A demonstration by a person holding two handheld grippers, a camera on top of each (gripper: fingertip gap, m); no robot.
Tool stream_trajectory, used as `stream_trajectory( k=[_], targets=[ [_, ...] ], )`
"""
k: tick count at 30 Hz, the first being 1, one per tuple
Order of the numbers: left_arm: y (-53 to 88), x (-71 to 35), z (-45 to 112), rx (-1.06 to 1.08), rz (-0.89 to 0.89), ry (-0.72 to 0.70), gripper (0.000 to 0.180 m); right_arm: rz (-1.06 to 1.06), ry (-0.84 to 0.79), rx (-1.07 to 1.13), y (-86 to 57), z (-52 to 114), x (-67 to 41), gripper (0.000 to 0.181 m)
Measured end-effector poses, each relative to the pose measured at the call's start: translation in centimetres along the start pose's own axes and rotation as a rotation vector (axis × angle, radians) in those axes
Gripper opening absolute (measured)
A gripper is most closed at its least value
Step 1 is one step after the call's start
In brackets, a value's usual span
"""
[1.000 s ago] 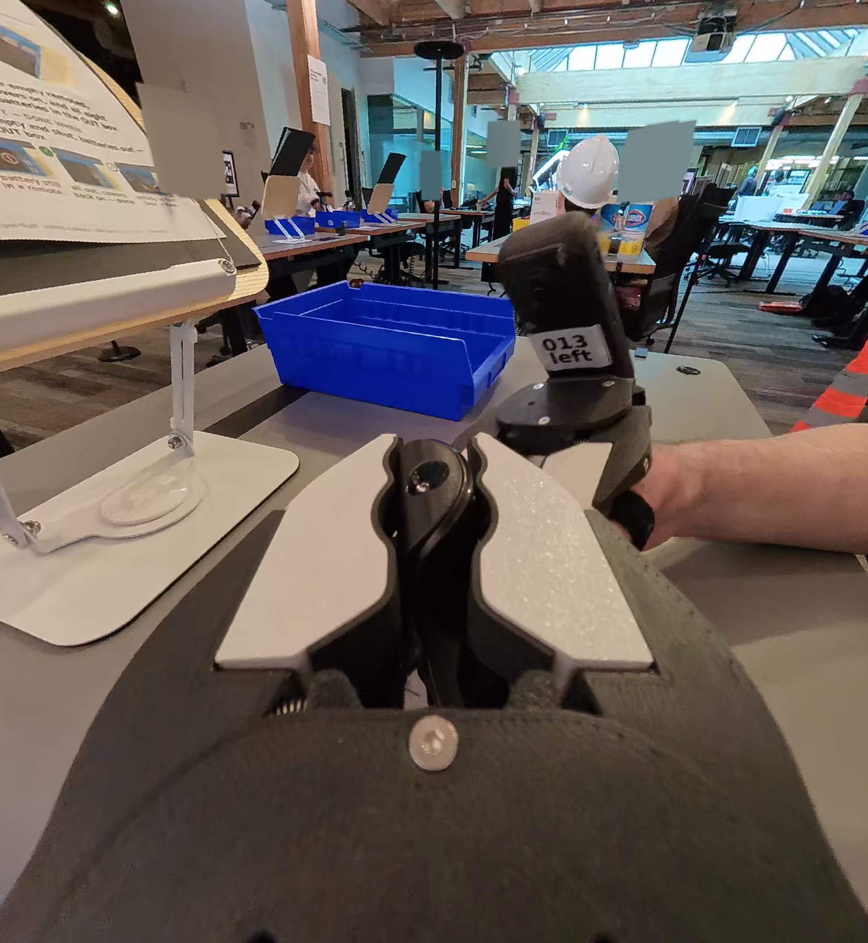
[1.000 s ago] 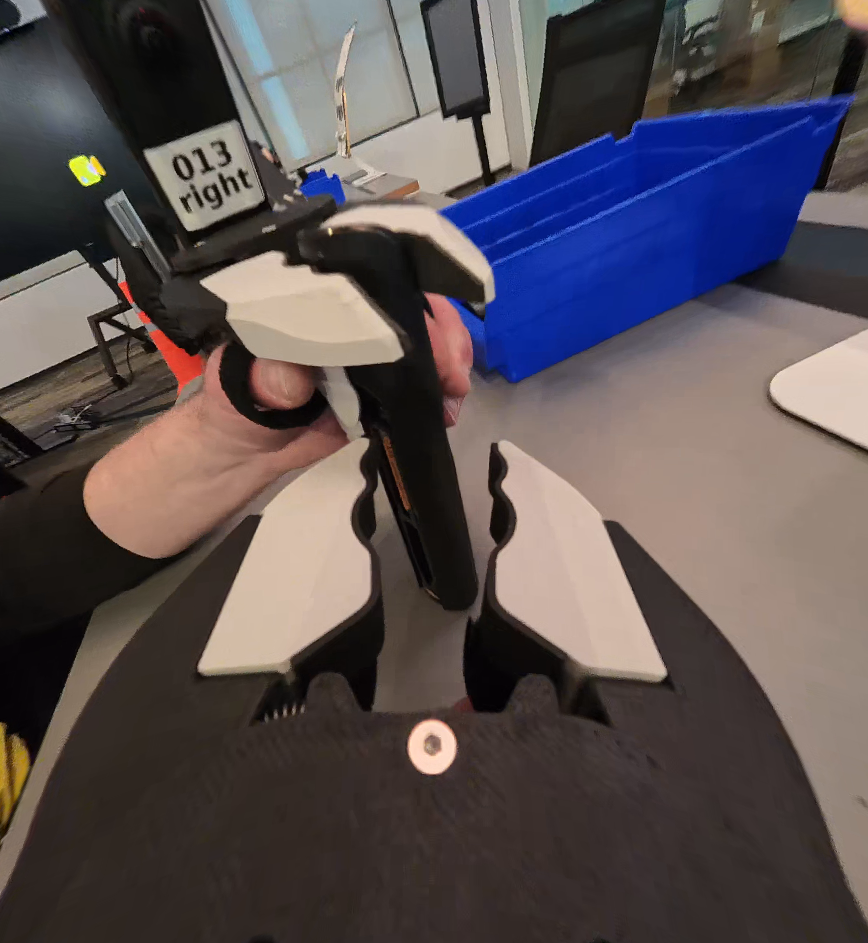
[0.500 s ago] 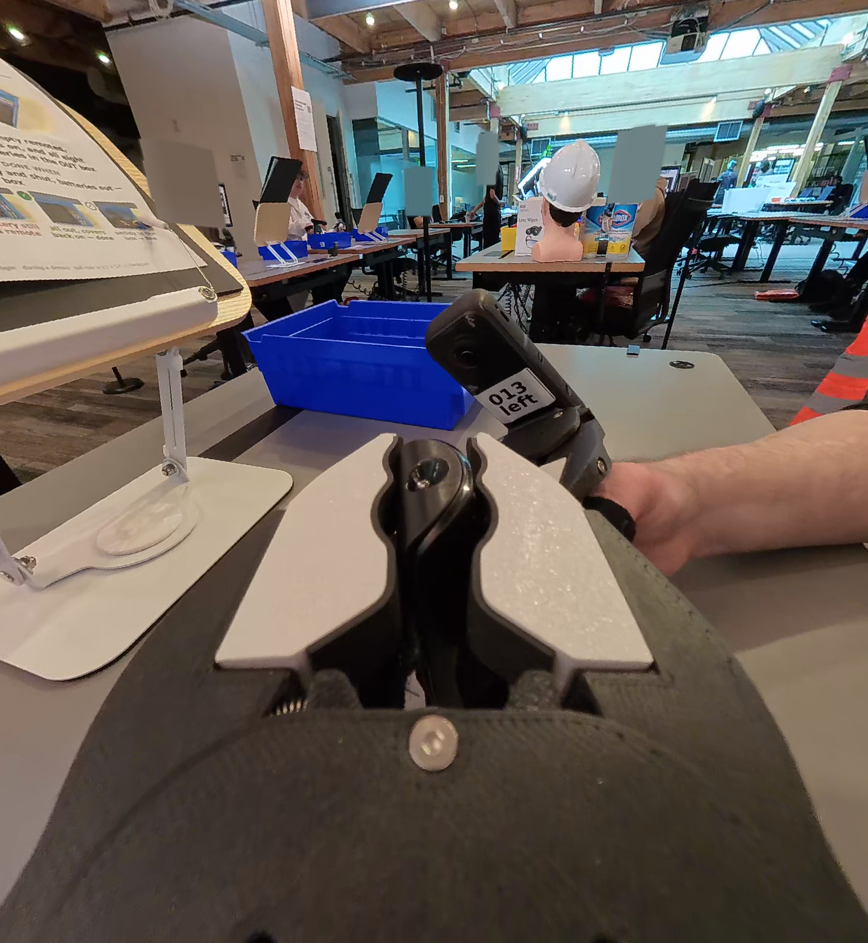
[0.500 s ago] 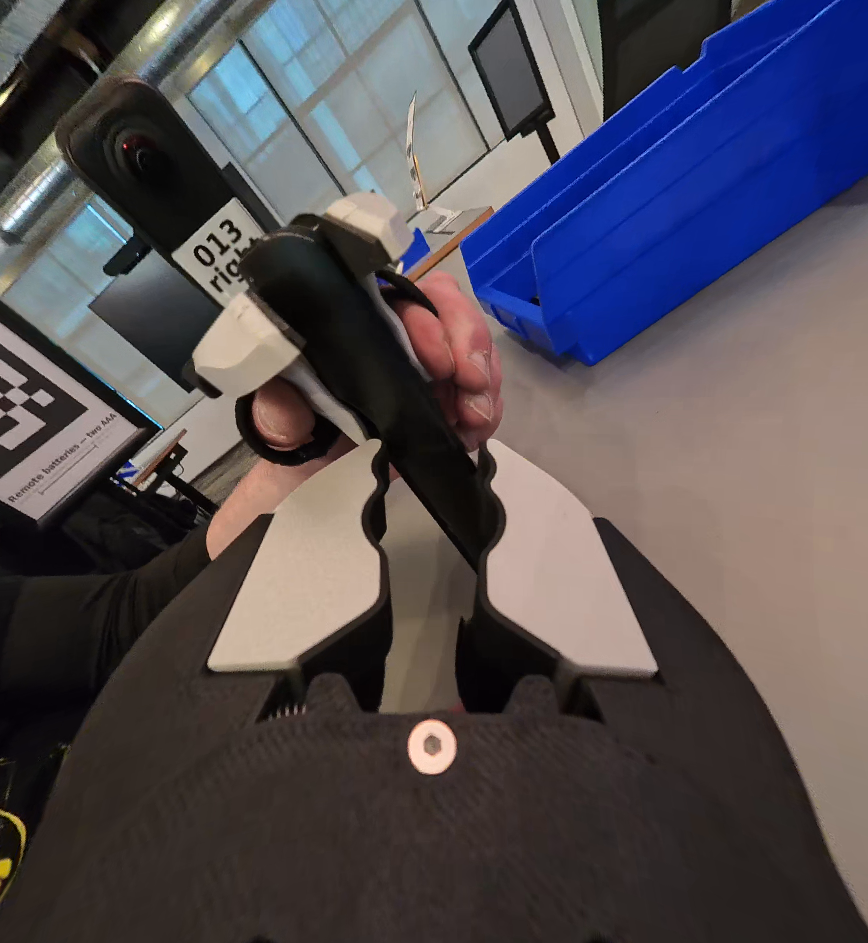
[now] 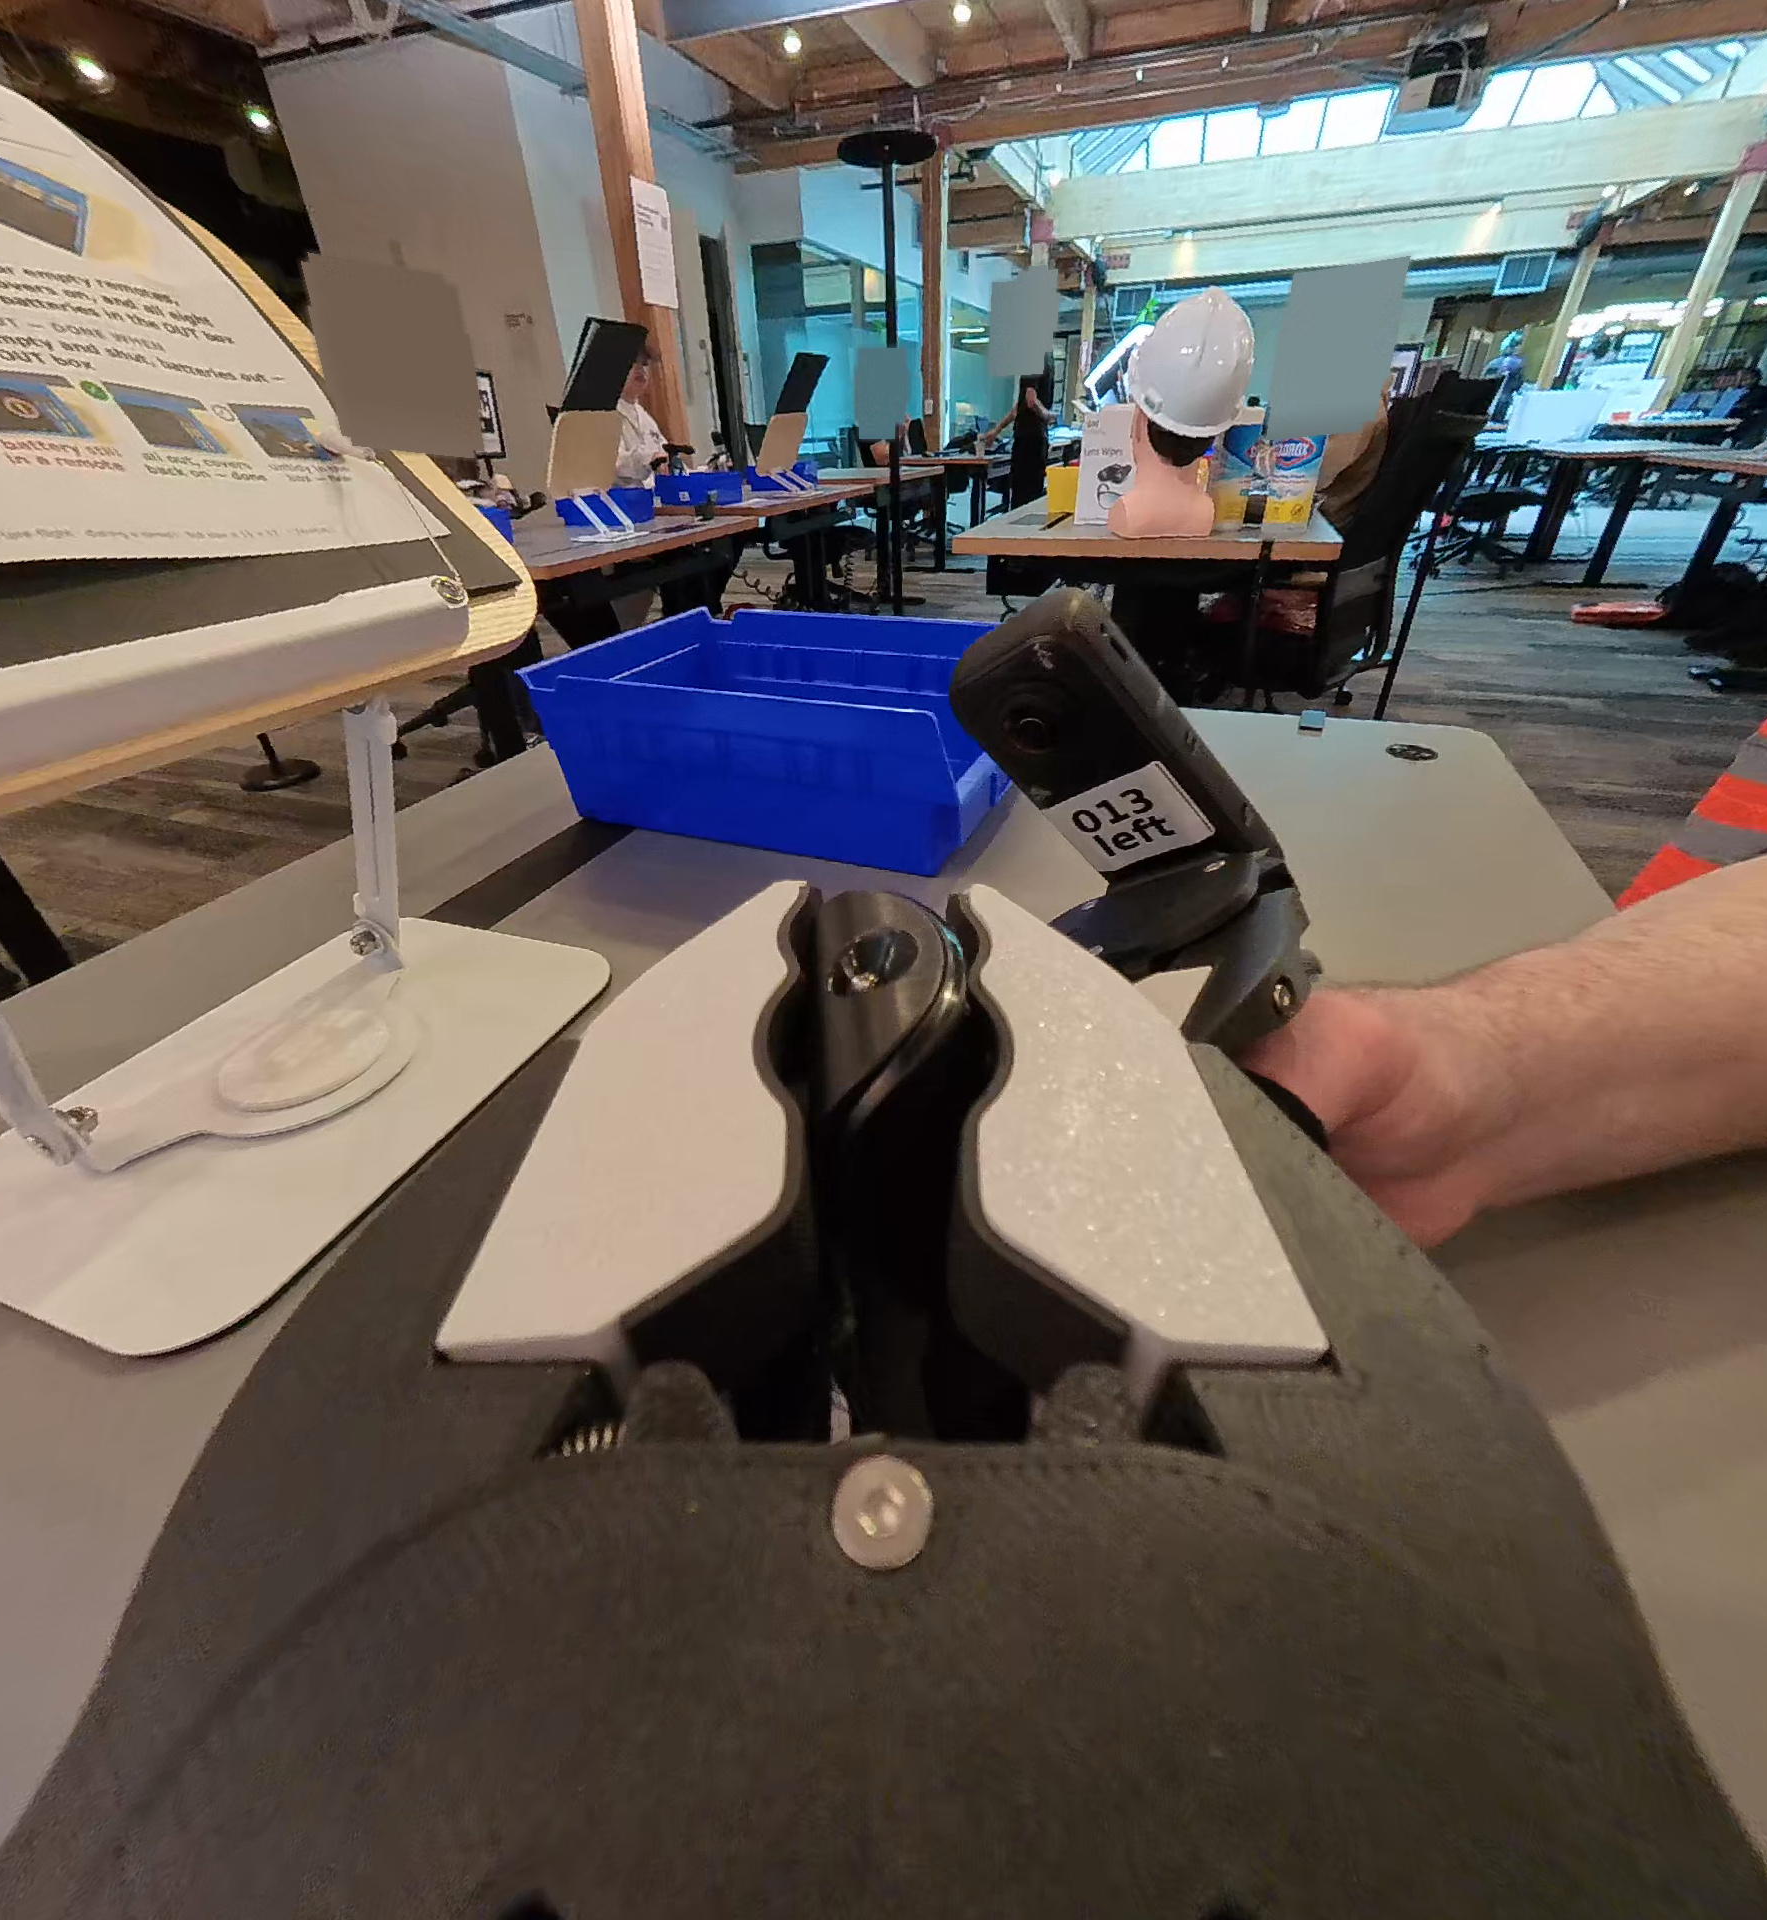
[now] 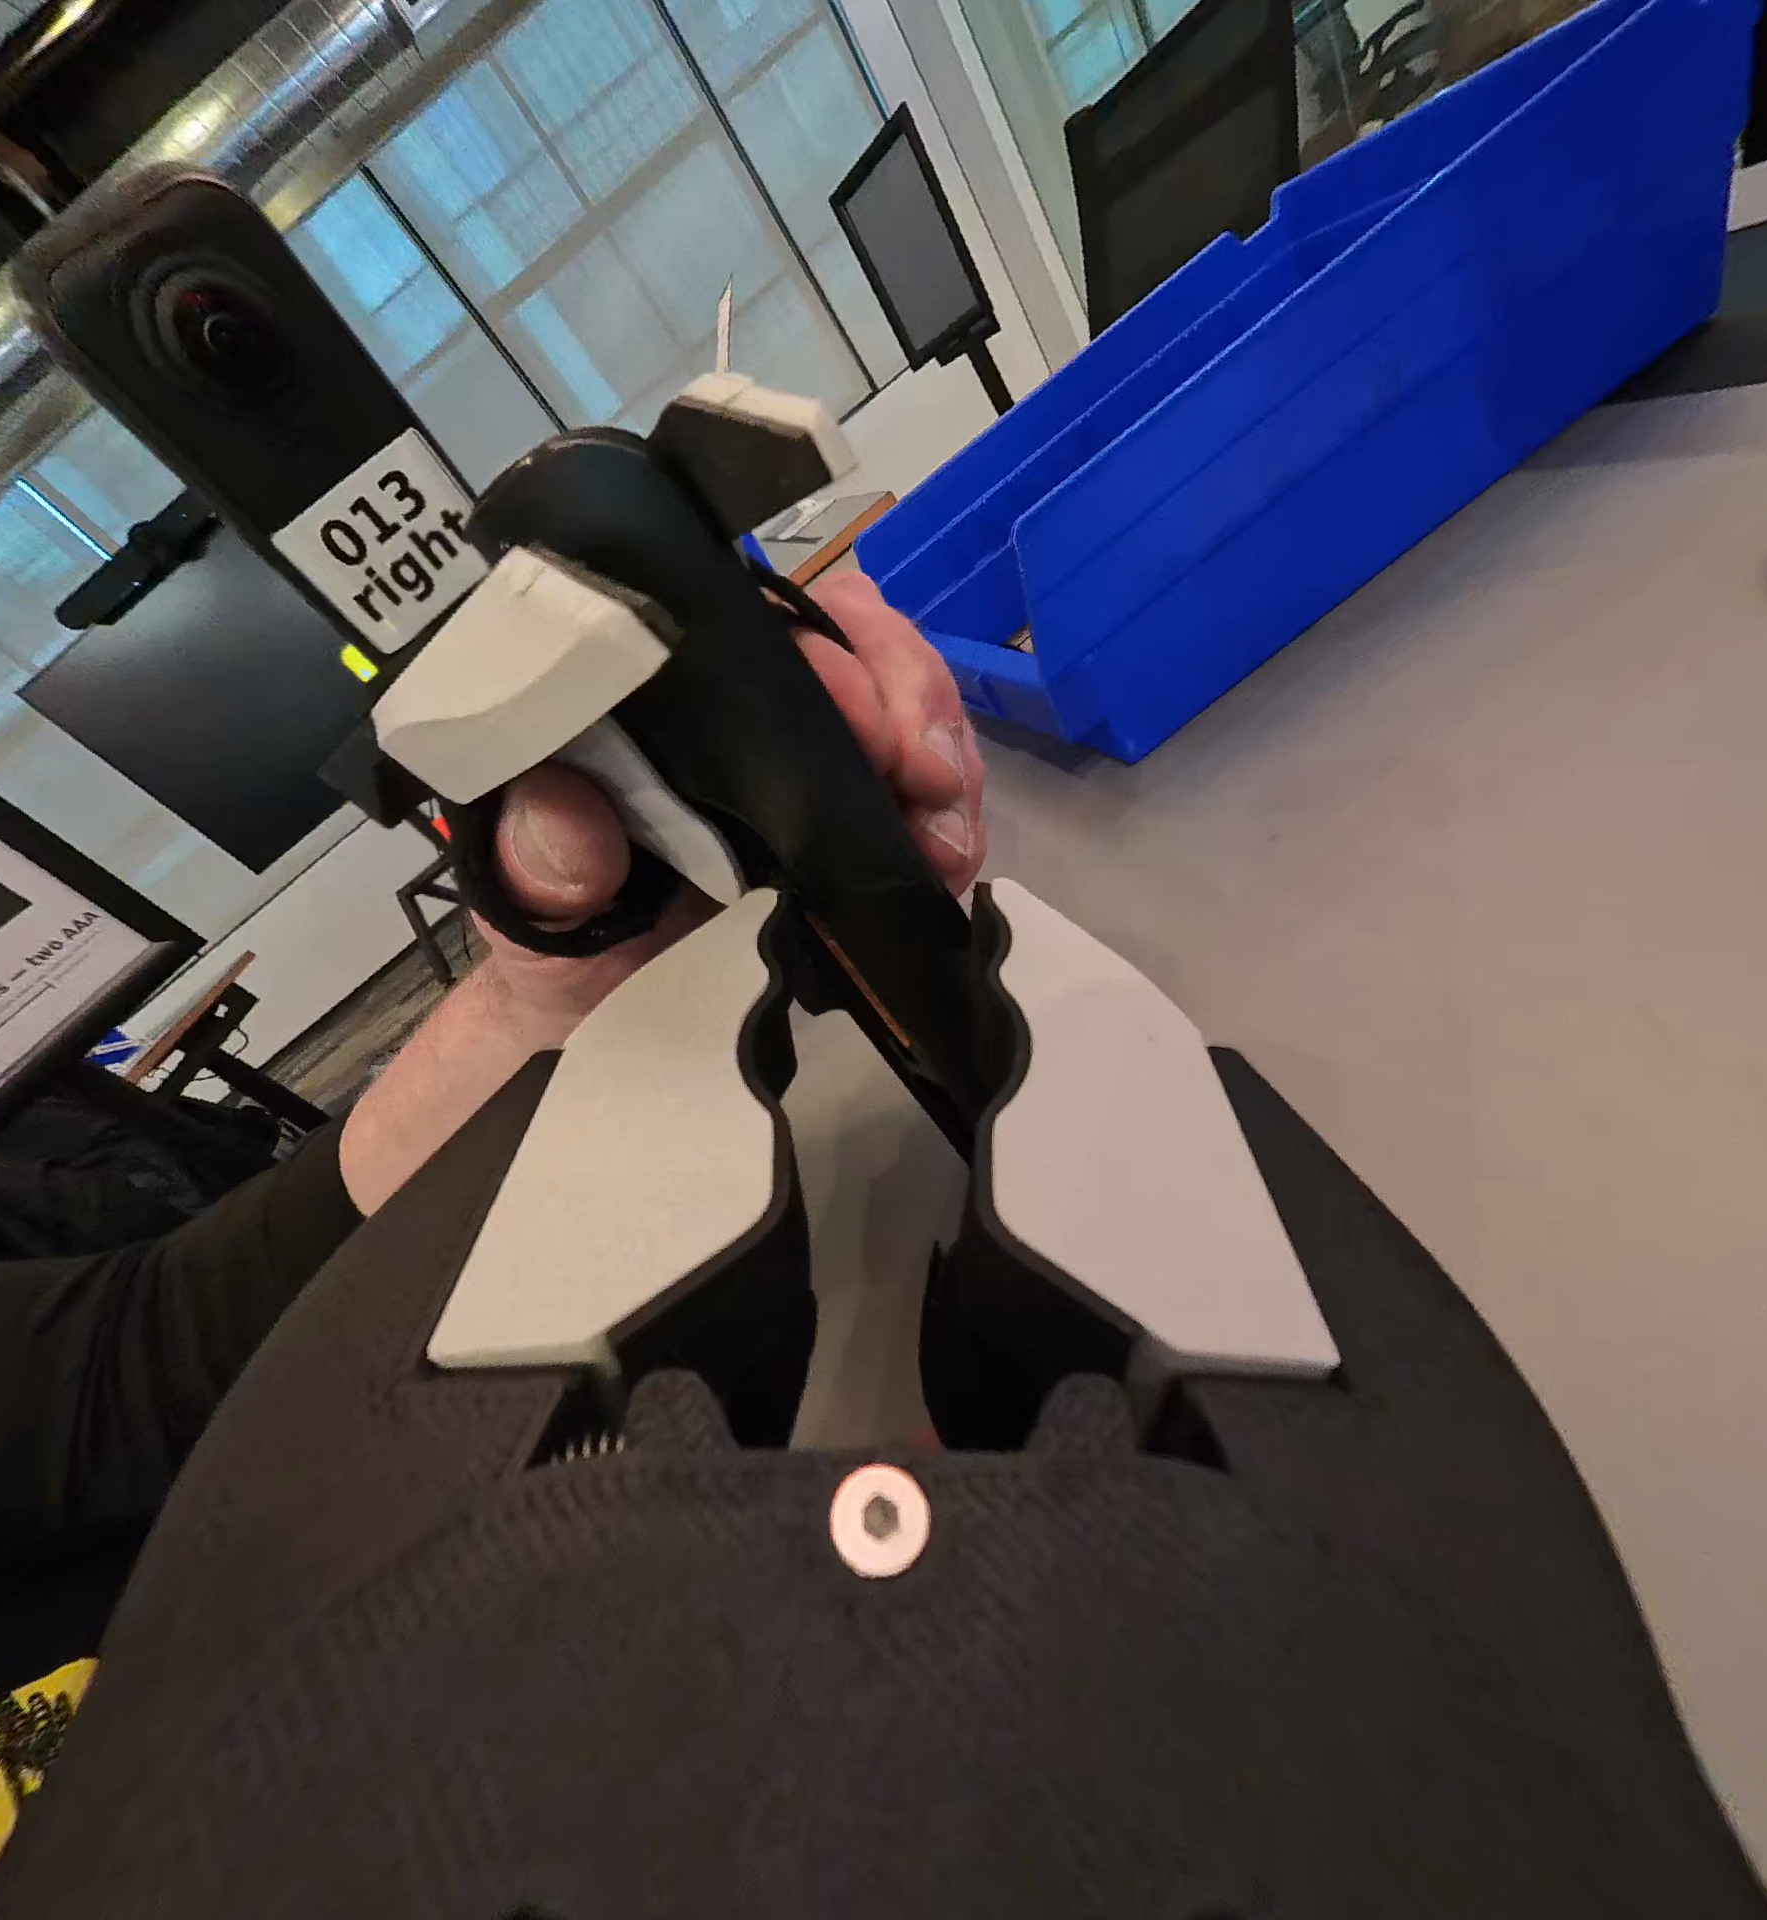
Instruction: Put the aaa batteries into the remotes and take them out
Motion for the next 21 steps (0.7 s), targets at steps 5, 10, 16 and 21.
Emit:
stream_trajectory(
  k=[5, 10, 16, 21],
  targets=[
    [-0.18, 0.0, 0.0, -0.001, 0.014, -0.003, 0.025, 0.065, 0.024, -0.012, -0.04, -0.06, 0.54, 0.034],
    [-0.56, -0.01, -0.05, -0.002, 0.055, -0.013, 0.025, 0.033, 0.028, 0.04, 0.02, -0.2, 0.78, 0.032],
    [-0.73, -0.1, -0.05, 0.002, 0.039, -0.041, 0.025, 0.071, -0.067, 0.055, 0.41, -0.61, 0.02, 0.037],
    [-0.39, -0.17, -0.04, 0.002, 0.007, -0.056, 0.025, 0.09, -0.1, 0.102, 0.25, -0.56, -0.06, 0.036]
  ],
)
Point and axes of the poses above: each gripper's, where its closed fingertips meet, z out along the fingers, x out of its underside, y = z × x across the jaws, the point moved 1 cm from there along -z, back along the fingers, and after that the axes turned 12 degrees about -z, right-handed, at the moved point
